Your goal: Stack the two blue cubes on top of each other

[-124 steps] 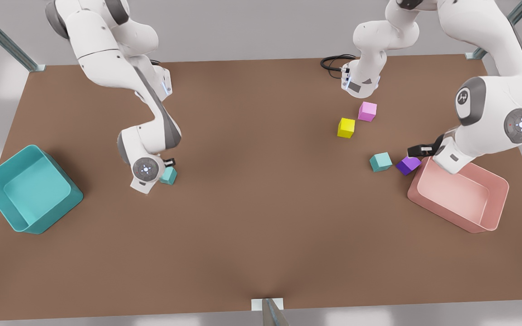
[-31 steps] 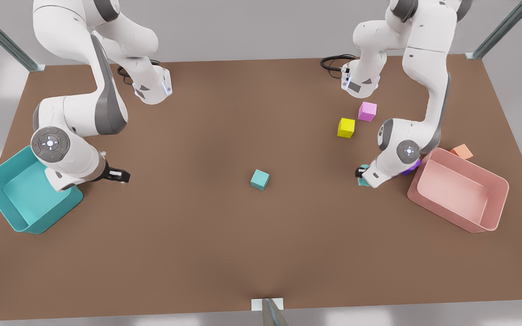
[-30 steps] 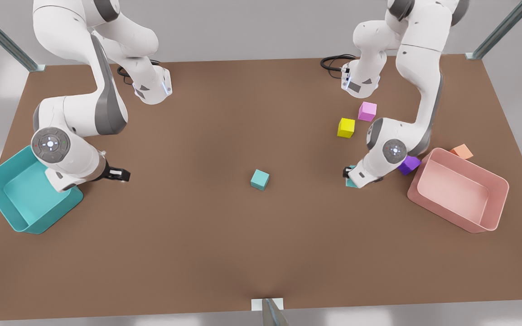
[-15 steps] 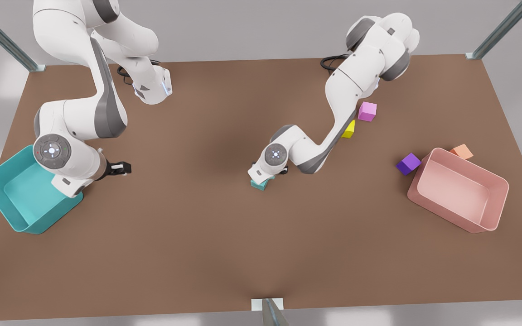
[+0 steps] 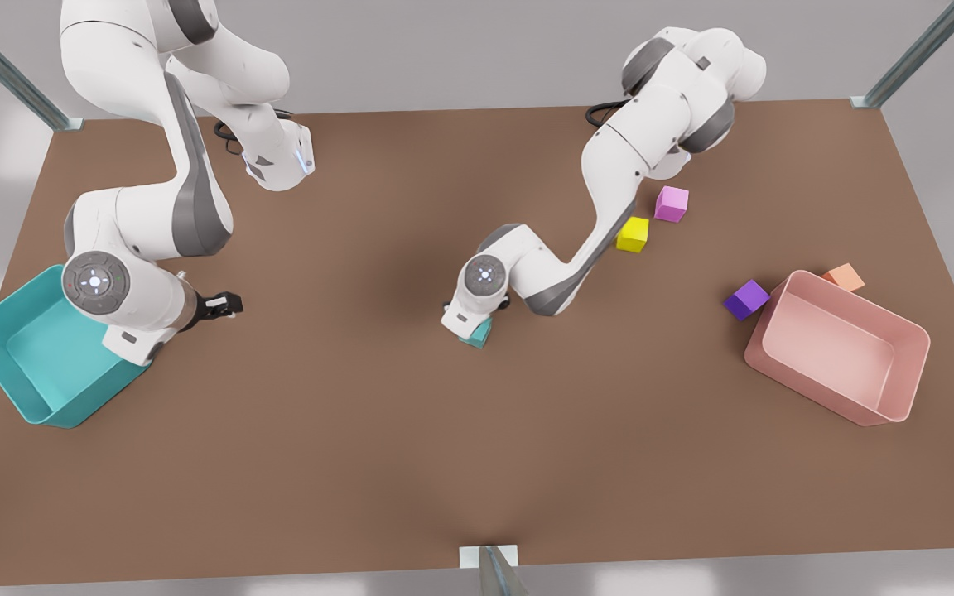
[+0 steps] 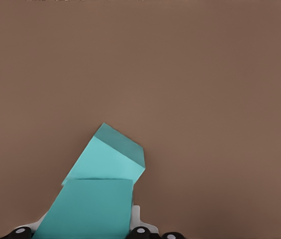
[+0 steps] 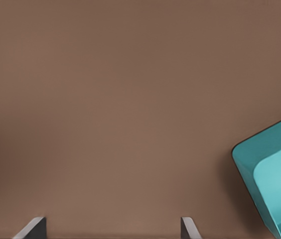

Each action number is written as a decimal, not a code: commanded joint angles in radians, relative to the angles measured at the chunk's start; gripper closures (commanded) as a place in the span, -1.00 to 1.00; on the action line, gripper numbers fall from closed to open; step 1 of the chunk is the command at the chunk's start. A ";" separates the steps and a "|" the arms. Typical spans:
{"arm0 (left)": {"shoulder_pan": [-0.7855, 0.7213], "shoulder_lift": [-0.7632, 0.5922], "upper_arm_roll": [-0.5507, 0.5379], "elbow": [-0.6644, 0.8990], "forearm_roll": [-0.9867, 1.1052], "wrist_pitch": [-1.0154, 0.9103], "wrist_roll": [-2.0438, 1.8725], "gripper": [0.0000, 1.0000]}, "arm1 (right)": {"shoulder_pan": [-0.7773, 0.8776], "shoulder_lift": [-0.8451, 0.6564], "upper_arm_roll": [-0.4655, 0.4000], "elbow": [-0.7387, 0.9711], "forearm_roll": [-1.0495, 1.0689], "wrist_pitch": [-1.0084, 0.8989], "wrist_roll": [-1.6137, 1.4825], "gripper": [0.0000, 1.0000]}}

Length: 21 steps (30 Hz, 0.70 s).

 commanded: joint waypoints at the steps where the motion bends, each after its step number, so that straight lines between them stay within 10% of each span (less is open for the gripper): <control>1: -0.006 0.012 0.000 0.016 0.001 0.002 -0.256 -0.38 | 0.003 0.002 -0.001 -0.003 0.004 0.002 -0.089 -1.00; 13: 0.000 0.034 0.013 0.053 0.048 0.001 -0.258 -0.39 | -0.001 0.092 0.006 0.115 0.044 -0.041 -0.110 -1.00; 14: 0.000 0.034 0.011 0.053 0.048 -0.004 -0.258 -1.00 | -0.001 0.094 0.006 0.115 0.044 -0.041 -0.110 -1.00; 21: 0.002 0.032 0.011 0.053 0.048 -0.010 -0.258 -1.00 | 0.006 0.102 0.008 0.117 0.041 -0.041 -0.110 -1.00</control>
